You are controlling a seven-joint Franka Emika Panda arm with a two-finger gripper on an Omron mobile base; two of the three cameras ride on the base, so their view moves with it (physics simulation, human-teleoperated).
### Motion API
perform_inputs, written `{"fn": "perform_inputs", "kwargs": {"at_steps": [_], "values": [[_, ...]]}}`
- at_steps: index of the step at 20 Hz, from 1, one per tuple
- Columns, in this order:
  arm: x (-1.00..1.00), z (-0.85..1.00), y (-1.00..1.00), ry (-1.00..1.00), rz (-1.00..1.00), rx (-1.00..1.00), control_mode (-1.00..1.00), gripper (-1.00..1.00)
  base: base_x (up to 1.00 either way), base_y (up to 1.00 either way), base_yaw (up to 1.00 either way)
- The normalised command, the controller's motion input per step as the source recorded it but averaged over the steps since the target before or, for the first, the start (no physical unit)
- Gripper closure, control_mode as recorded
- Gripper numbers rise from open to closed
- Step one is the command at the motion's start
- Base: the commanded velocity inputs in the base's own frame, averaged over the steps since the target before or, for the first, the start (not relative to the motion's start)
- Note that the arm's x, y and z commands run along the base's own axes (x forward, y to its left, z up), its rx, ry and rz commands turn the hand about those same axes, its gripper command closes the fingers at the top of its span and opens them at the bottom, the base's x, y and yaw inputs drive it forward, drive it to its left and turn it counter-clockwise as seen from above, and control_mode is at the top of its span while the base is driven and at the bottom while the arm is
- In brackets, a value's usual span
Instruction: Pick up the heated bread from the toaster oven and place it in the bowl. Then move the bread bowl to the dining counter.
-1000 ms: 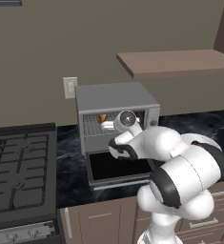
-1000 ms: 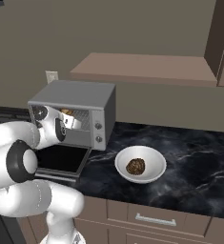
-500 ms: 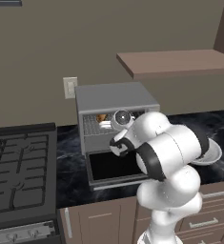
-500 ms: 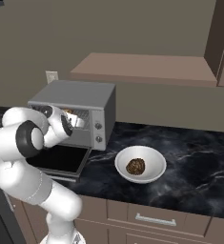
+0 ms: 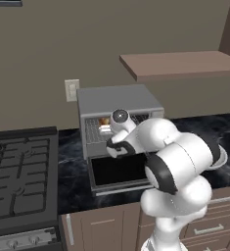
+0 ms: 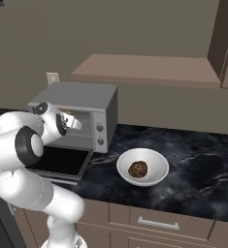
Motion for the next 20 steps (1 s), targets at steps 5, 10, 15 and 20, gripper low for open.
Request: {"fn": "perform_inputs", "kwargs": {"at_steps": [5, 10, 15, 20], "values": [[-1.0, -0.71, 0.0, 0.17, 0.0, -0.01, -1.0, -1.0, 0.0, 0.0, 0.0], [-1.0, -0.69, 0.0, 0.19, 0.0, 0.0, -1.0, -1.0, 0.0, 0.0, 0.0], [-1.0, -0.71, 0.04, 0.17, 0.0, -0.05, -1.0, -1.0, 0.0, 0.0, 0.0], [-0.55, -0.25, 0.06, 0.04, 0.01, -0.01, -1.0, -1.0, 0.0, 0.0, 0.0]]}}
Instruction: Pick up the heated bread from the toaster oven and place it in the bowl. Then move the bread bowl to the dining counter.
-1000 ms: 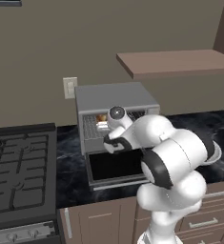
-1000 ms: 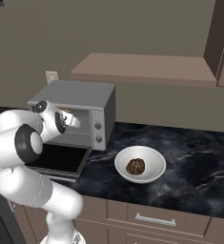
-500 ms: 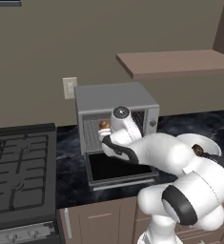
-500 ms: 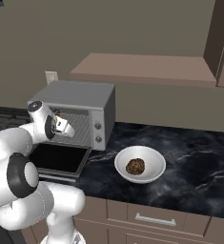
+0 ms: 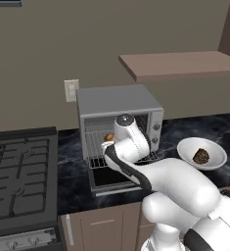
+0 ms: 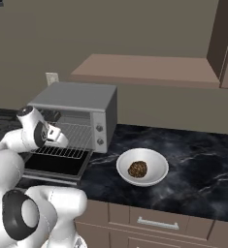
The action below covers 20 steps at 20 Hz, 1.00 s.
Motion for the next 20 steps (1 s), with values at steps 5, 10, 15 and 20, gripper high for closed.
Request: {"fn": "perform_inputs", "kwargs": {"at_steps": [5, 10, 15, 20], "values": [[0.01, 0.33, 0.2, -0.06, 0.04, 0.0, -1.0, -1.0, 0.0, 0.0, 0.0], [0.16, 0.63, 0.41, -0.01, 0.03, 0.0, -1.0, -1.0, 0.0, 0.0, 0.0], [0.46, -0.22, 0.25, -0.01, 0.16, 0.0, -1.0, -1.0, 0.0, 0.0, 0.0], [0.55, -0.47, 0.2, 0.0, 0.15, 0.0, -1.0, -1.0, 0.0, 0.0, 0.0]]}}
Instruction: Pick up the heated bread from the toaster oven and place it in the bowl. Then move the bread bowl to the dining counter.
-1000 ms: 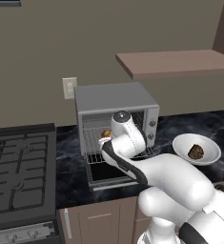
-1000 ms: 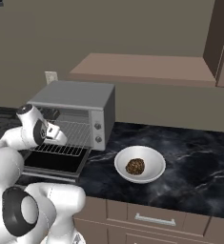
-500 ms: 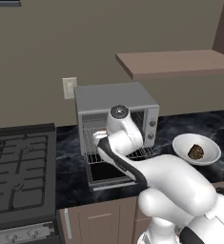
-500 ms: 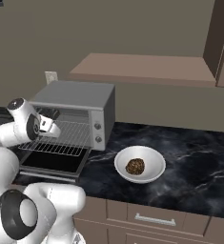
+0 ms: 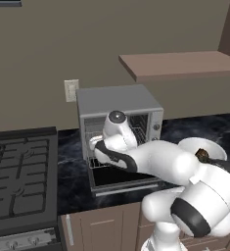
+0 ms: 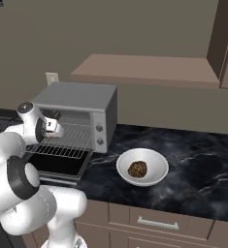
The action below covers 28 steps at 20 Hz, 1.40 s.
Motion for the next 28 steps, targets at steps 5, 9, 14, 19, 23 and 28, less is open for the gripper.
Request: {"fn": "perform_inputs", "kwargs": {"at_steps": [5, 9, 14, 19, 23, 28], "values": [[0.53, -0.12, 0.0, 0.0, 0.02, 0.0, -1.0, -1.0, 0.0, 0.0, 0.0], [0.02, -0.32, 0.0, -0.05, -0.04, -0.04, -1.0, 1.0, 0.0, 0.0, 0.0], [0.0, -0.01, 0.0, -0.05, -0.03, 0.0, -1.0, 1.0, 0.0, 0.0, 0.0], [-0.02, 0.0, 0.0, 0.0, 0.0, 0.0, -1.0, 1.0, 0.0, 0.0, 0.0], [-0.39, 0.02, 0.0, -0.03, -0.02, 0.0, -1.0, 1.0, 0.0, 0.0, 0.0], [-0.82, 0.11, 0.0, -0.06, -0.09, 0.01, -1.0, 1.0, 0.0, 0.0, 0.0]]}}
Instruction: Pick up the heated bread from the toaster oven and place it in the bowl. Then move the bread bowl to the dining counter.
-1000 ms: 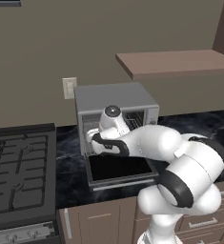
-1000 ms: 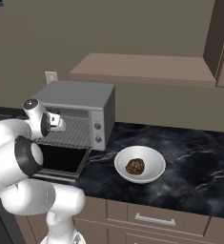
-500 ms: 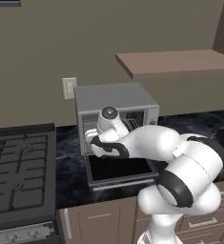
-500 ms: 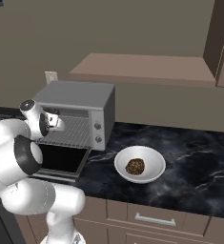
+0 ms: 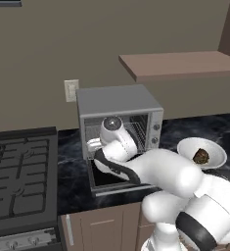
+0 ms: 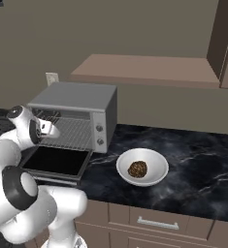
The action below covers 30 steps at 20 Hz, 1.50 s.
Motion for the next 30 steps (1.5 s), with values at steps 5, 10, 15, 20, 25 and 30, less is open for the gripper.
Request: {"fn": "perform_inputs", "kwargs": {"at_steps": [5, 10, 15, 20, 25, 30], "values": [[-1.0, 0.36, -0.16, -0.08, -0.26, 0.06, -1.0, 1.0, 0.0, 0.0, 0.0], [-1.0, 0.57, -0.48, -0.09, -0.36, 0.14, -1.0, 1.0, 0.0, 0.0, 0.0], [-0.86, 0.64, -0.77, 0.0, -0.39, 0.19, -1.0, 1.0, 0.0, 0.0, 0.0], [-0.38, 0.64, -1.0, 0.0, -0.34, 0.25, -1.0, 1.0, 0.0, 0.0, 0.0], [-0.02, 0.25, -1.0, 0.03, -0.23, 0.31, -1.0, 1.0, 0.0, 0.0, 0.0], [0.0, 0.0, -1.0, 0.02, -0.07, 0.34, -1.0, 1.0, 0.0, 0.0, 0.0]]}}
